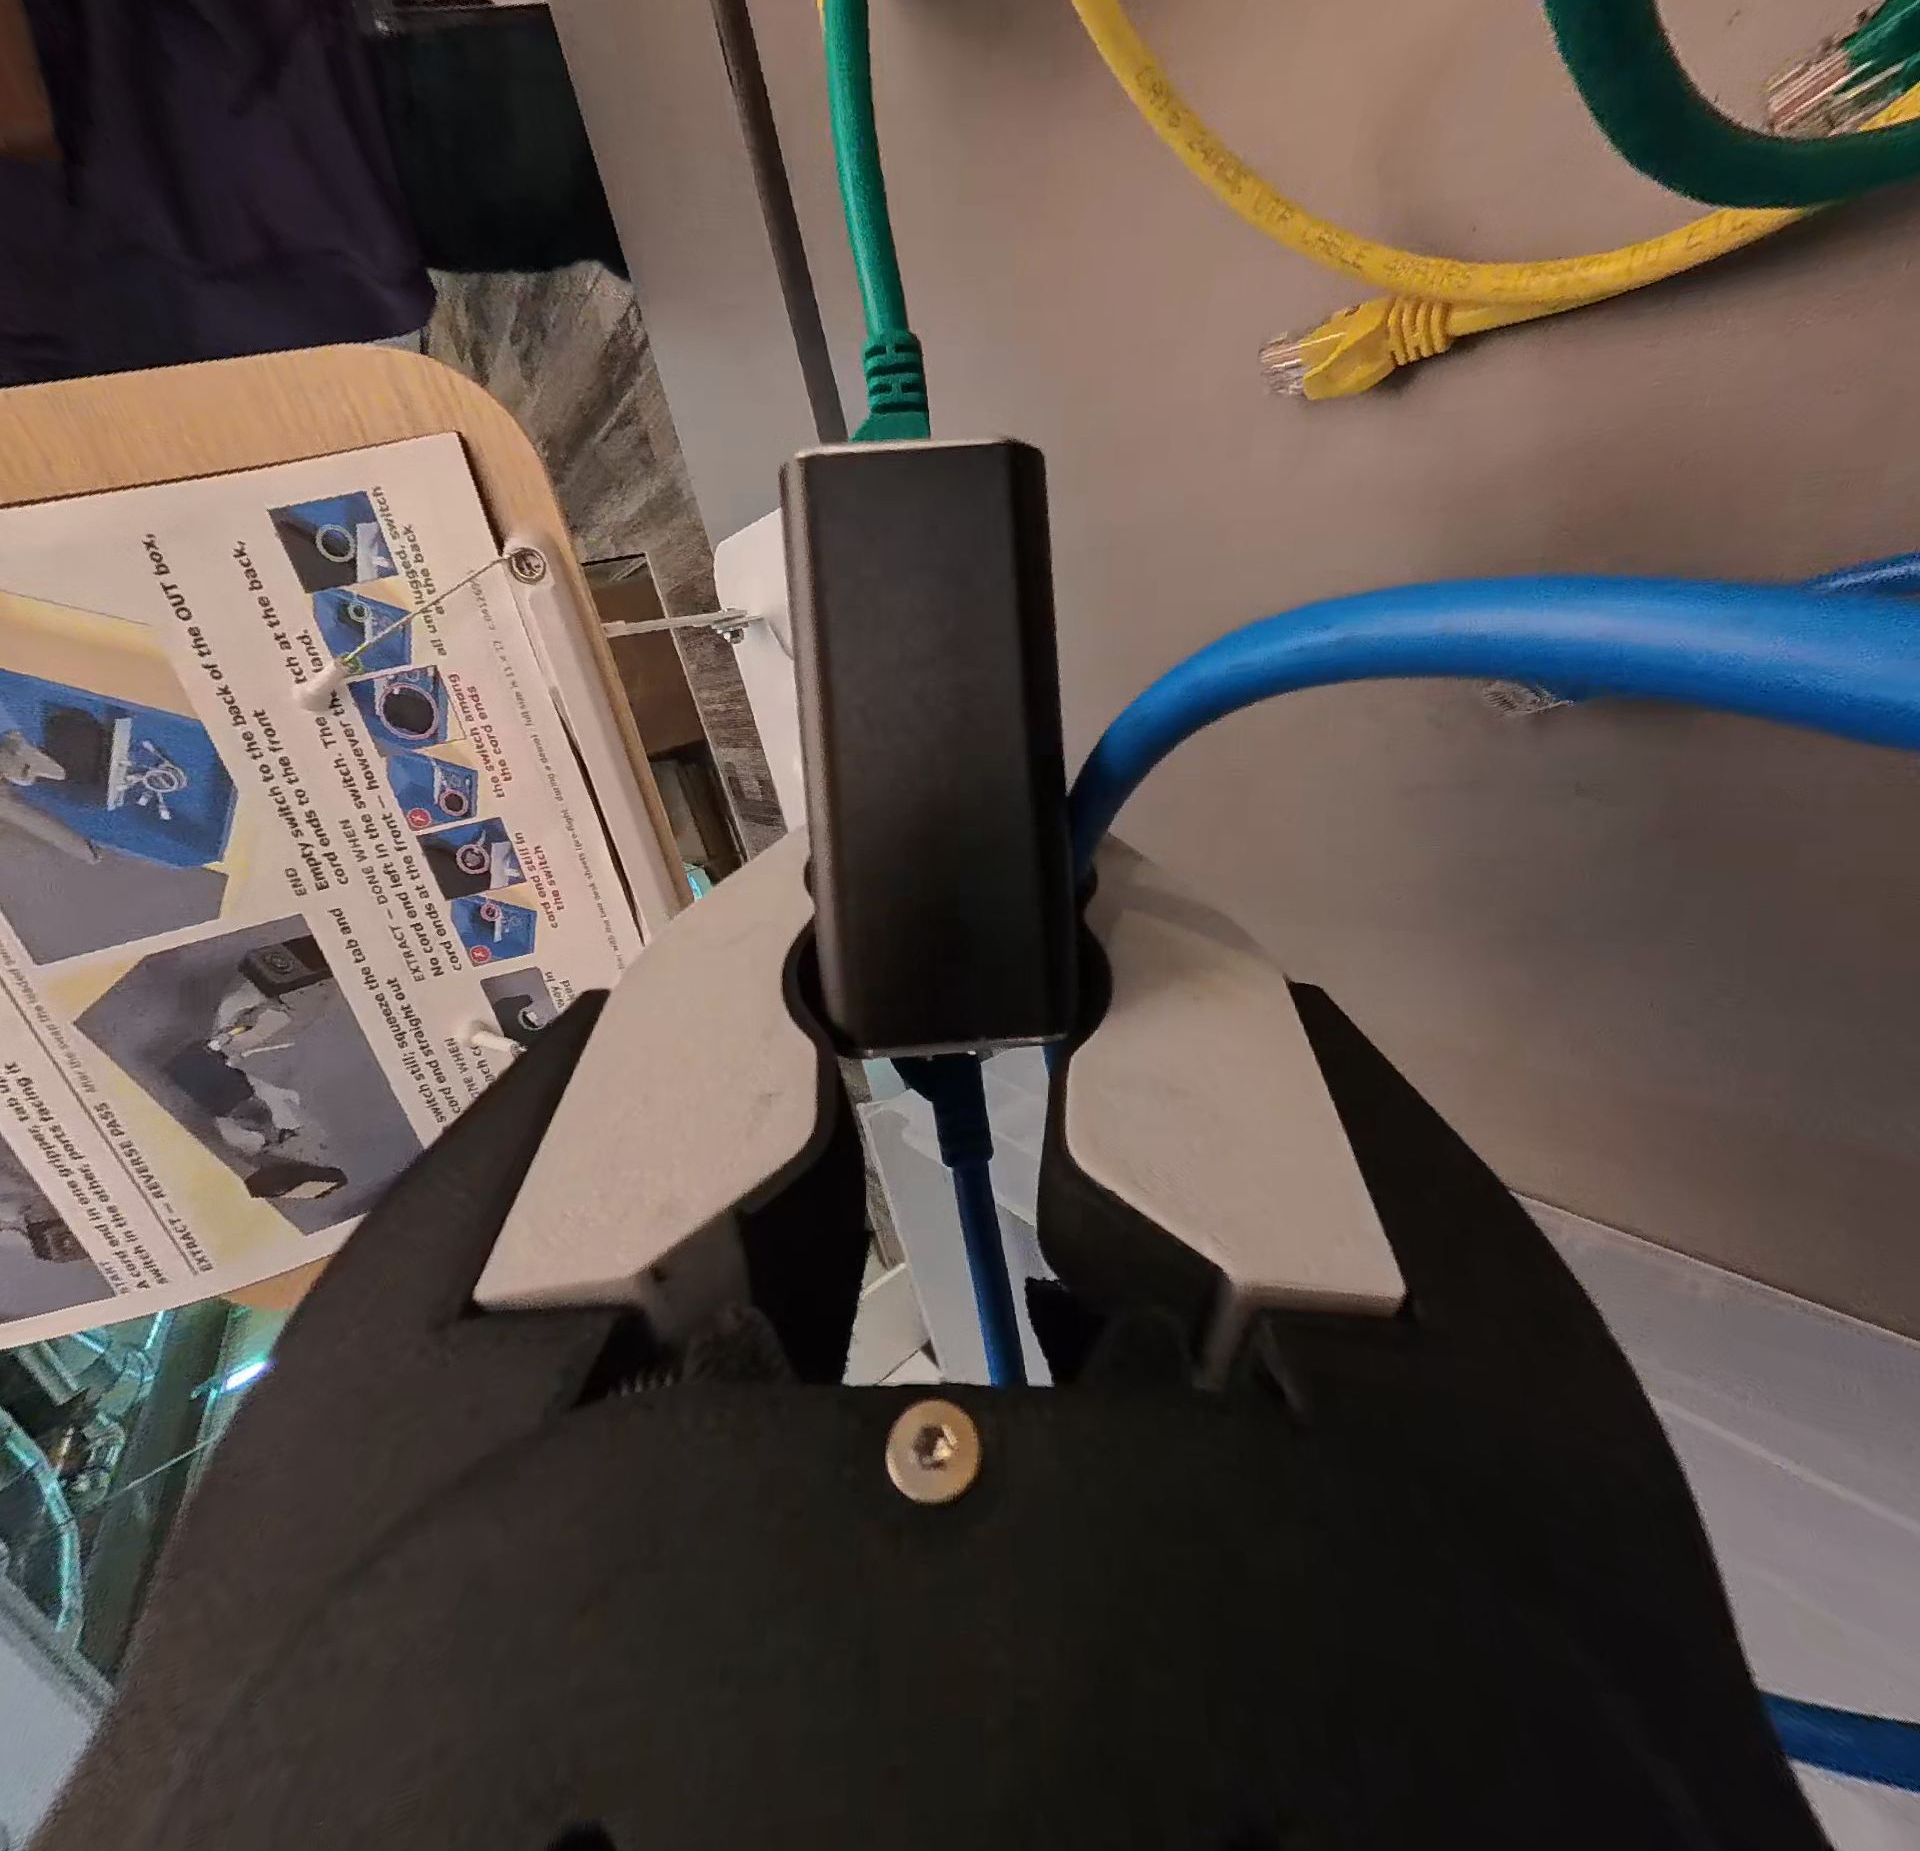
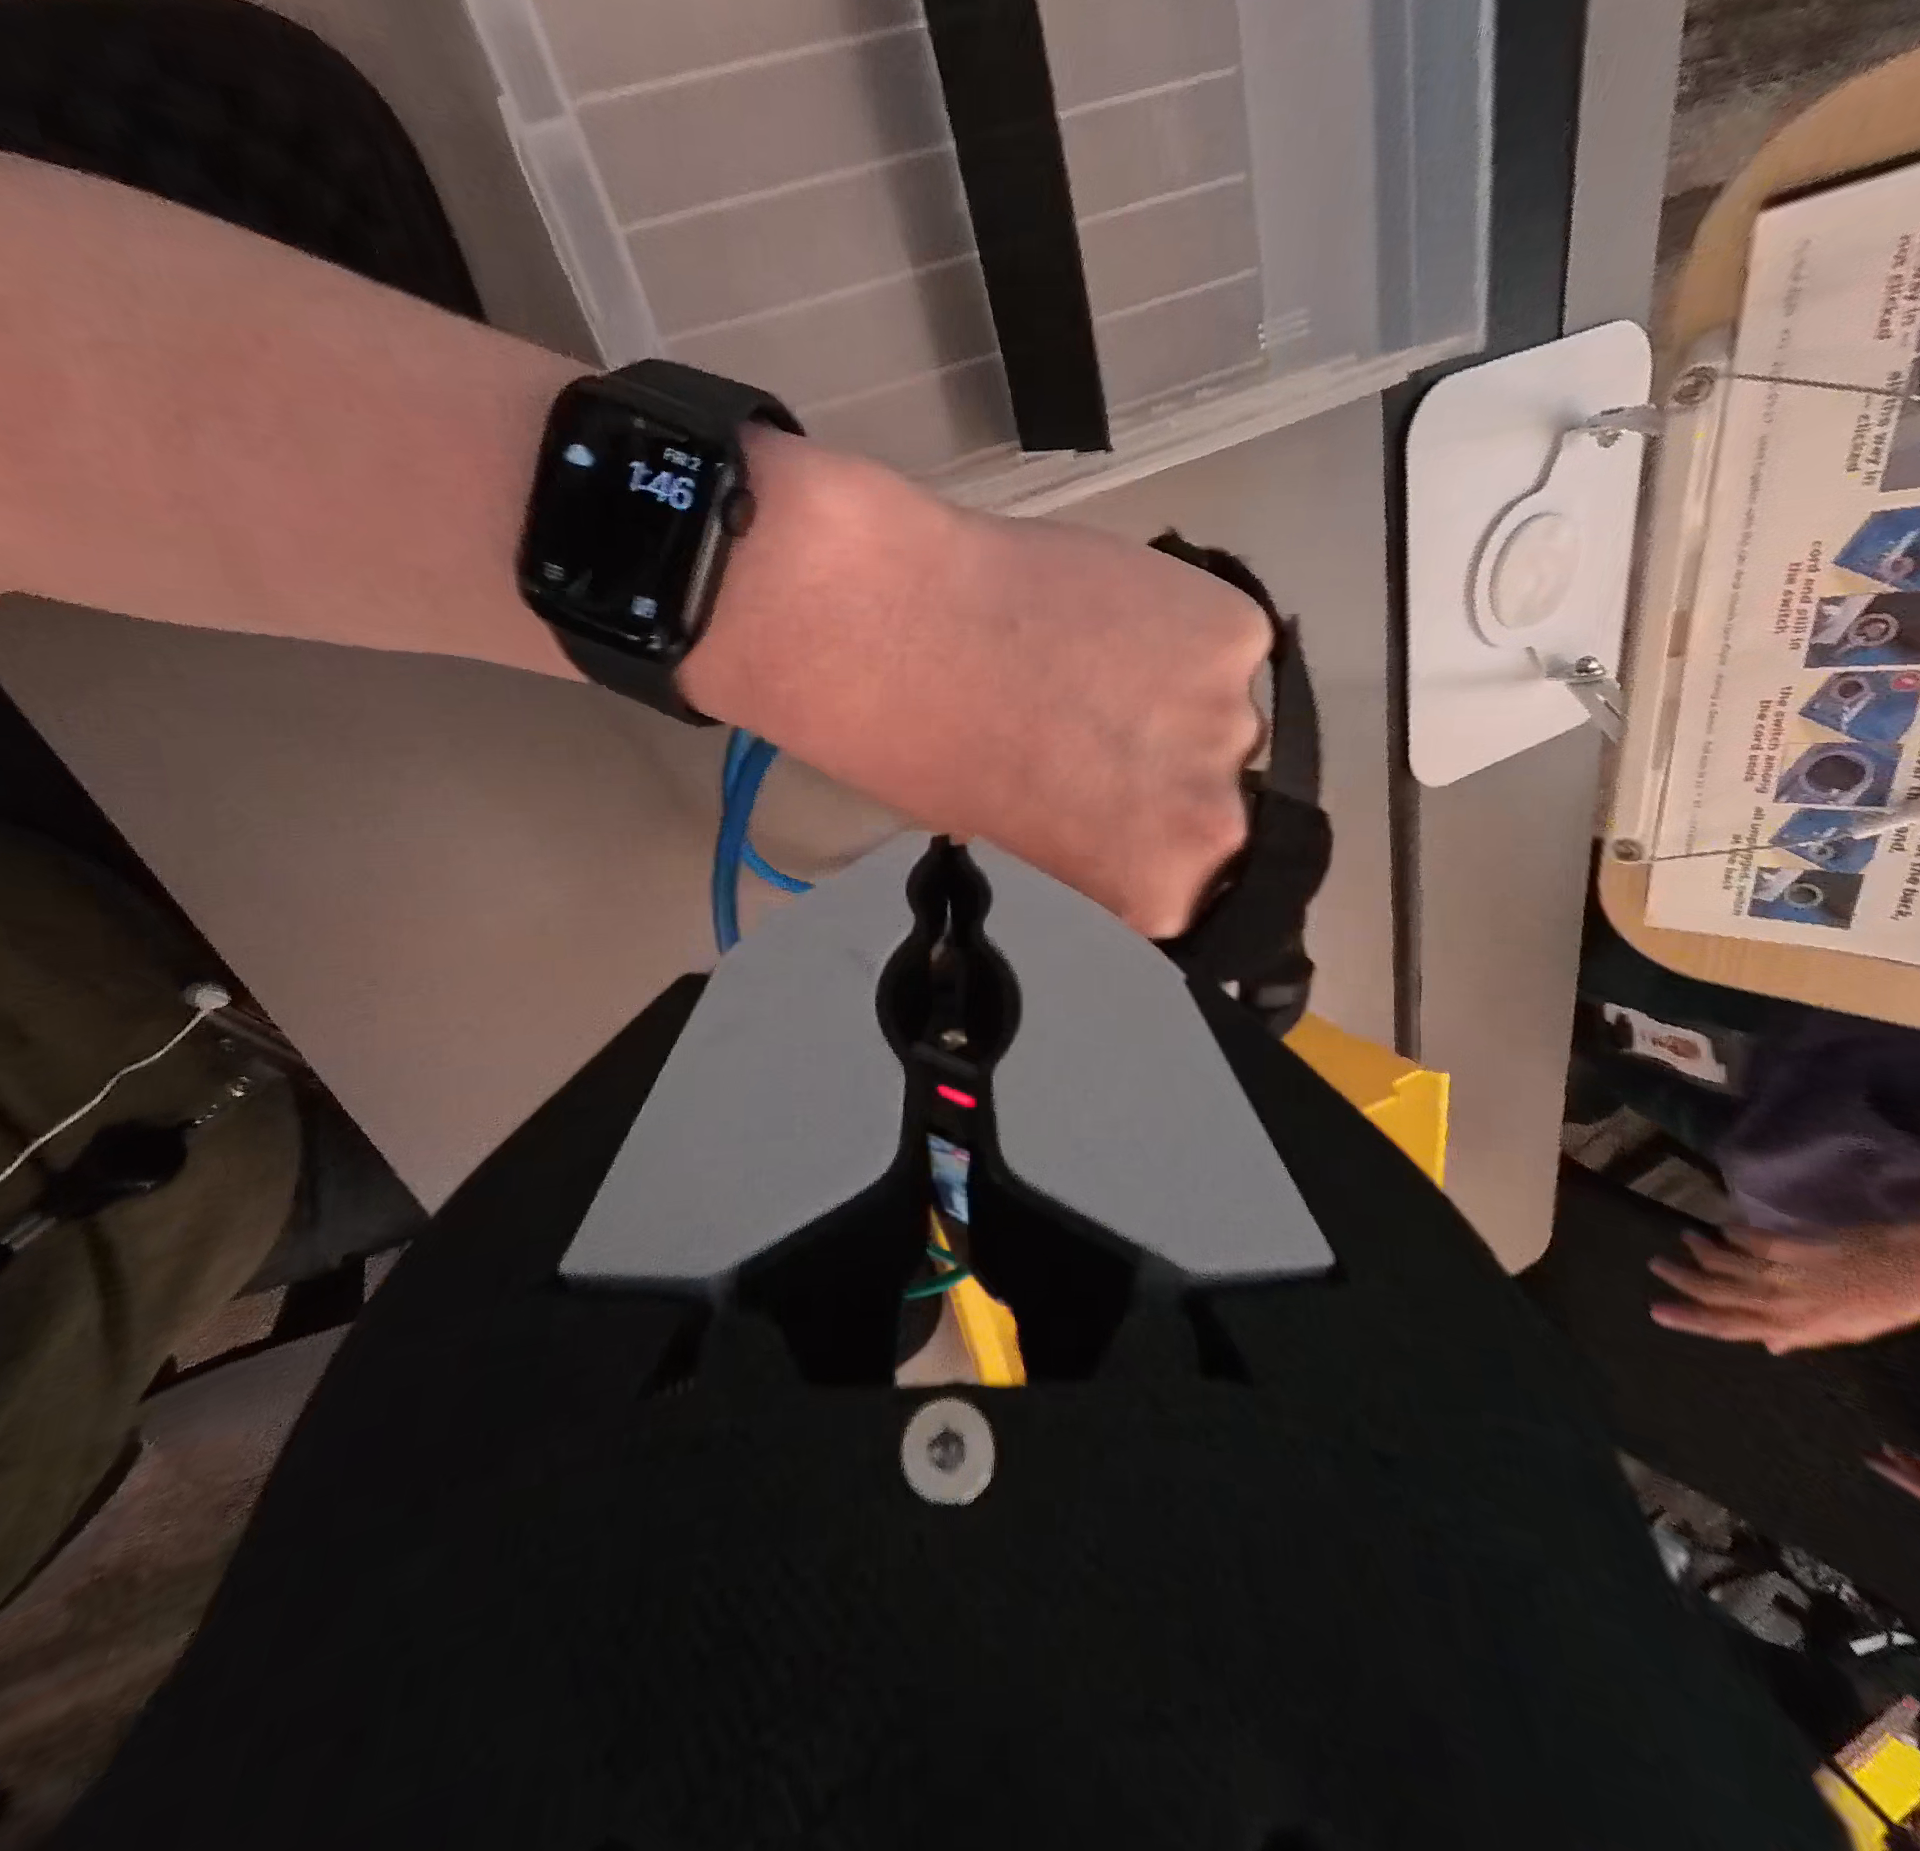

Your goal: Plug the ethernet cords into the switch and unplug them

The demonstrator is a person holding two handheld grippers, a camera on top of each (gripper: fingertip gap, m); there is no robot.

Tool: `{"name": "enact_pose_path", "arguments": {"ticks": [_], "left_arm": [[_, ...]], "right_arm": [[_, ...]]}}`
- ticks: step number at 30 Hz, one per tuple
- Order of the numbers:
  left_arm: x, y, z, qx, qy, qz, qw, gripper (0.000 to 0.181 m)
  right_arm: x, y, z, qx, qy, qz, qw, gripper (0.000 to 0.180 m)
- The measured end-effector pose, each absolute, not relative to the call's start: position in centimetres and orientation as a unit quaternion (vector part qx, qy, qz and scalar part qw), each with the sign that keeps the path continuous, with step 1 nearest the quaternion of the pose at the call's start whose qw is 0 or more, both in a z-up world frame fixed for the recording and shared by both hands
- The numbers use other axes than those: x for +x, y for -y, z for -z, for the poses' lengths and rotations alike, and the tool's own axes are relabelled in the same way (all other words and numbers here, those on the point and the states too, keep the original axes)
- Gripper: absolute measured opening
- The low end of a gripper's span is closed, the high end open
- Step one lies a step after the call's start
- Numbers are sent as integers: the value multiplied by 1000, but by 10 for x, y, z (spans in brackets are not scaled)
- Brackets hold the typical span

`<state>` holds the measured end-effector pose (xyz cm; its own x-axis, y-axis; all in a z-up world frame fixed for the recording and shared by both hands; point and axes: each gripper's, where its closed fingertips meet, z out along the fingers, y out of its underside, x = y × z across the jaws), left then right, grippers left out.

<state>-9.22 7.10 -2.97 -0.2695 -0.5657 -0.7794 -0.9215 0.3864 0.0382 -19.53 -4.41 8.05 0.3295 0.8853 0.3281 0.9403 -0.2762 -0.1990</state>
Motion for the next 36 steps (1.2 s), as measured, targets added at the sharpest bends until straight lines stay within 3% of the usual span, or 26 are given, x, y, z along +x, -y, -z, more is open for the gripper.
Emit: {"name": "enact_pose_path", "arguments": {"ticks": [1, 9, 12, 18, 24, 30, 36], "left_arm": [[-93, -71, 29, -494, -754, -256, 350, 38], [-101, -69, 18, -494, -743, -276, 357, 38], [-102, -69, 19, -493, -744, -277, 357, 38], [-101, -75, 23, -500, -743, -272, 352, 38], [-102, -73, 22, -505, -740, -269, 354, 38], [-108, -71, 16, -507, -737, -275, 354, 38], [-110, -68, 11, -505, -731, -275, 367, 38]], "right_arm": [[-191, 35, -87, -801, 565, 81, 182, 0], [-126, -25, -83, -899, 432, 8, 75, 1], [-135, -18, -86, -891, 446, -11, 86, 0], [-177, 27, -111, -822, 538, 109, 150, 0], [-204, 69, -81, -781, 603, 111, 118, 0], [-170, 6, -114, -847, 508, 75, 136, 0], [-123, -35, -92, -902, 421, -26, 90, 1]]}}
